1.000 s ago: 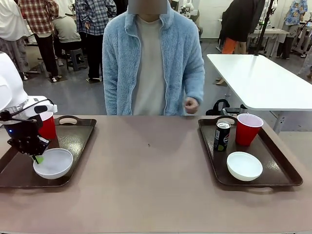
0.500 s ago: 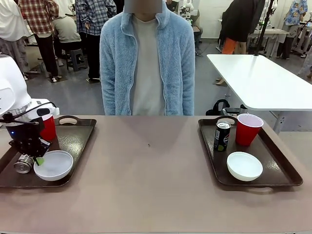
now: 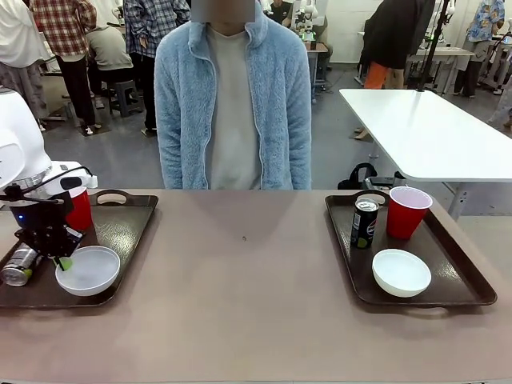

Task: Prepare tableware on both trays.
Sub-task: Pick up a Picnic Bowl from the table and place it on a Handle tray.

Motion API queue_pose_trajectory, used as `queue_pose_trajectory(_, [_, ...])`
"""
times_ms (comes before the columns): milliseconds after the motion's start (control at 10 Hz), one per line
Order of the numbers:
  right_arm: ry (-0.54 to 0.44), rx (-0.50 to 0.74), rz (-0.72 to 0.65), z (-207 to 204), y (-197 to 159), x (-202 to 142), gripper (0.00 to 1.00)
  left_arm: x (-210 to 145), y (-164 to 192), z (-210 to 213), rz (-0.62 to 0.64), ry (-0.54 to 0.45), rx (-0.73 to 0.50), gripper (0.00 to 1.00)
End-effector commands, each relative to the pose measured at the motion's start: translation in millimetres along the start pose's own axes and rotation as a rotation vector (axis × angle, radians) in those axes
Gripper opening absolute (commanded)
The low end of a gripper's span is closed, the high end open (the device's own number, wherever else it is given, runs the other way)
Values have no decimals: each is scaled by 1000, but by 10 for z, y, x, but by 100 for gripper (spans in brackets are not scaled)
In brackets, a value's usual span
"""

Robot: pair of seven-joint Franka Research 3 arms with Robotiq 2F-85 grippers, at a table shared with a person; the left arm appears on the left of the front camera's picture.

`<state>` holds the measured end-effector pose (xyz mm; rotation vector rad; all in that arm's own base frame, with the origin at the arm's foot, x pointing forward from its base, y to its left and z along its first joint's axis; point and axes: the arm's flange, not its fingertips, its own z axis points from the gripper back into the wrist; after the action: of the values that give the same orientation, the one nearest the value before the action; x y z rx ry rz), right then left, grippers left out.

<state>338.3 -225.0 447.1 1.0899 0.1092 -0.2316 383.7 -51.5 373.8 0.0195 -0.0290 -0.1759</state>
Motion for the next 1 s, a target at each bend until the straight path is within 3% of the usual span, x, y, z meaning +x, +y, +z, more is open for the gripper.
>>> queue_pose_trajectory(0, [-1,7,3,-14,12,-32,99,-435,-33,-220,7,-9,3,17])
queue_pose_trajectory(100, [-1,7,3,-14,12,-32,99,-429,-31,-219,1,0,-4,24])
queue_pose_trajectory(200, [-1,7,3,-14,12,-32,99,-419,-23,-210,-1,0,-7,76])
queue_pose_trajectory(300, [-1,7,3,-14,12,-32,99,-427,-25,-204,-1,-4,-10,83])
queue_pose_trajectory(400, [-1,7,3,-14,12,-32,99,-425,-20,-183,-3,-8,-12,100])
queue_pose_trajectory(600, [-1,7,3,-14,12,-32,99,-418,-4,-120,1,-15,-14,100])
queue_pose_trajectory(700, [-1,7,3,-14,12,-32,99,-426,-12,-96,4,-17,-16,63])
queue_pose_trajectory(900, [-1,7,3,-14,12,-32,99,-443,-27,72,-9,-28,-38,83])
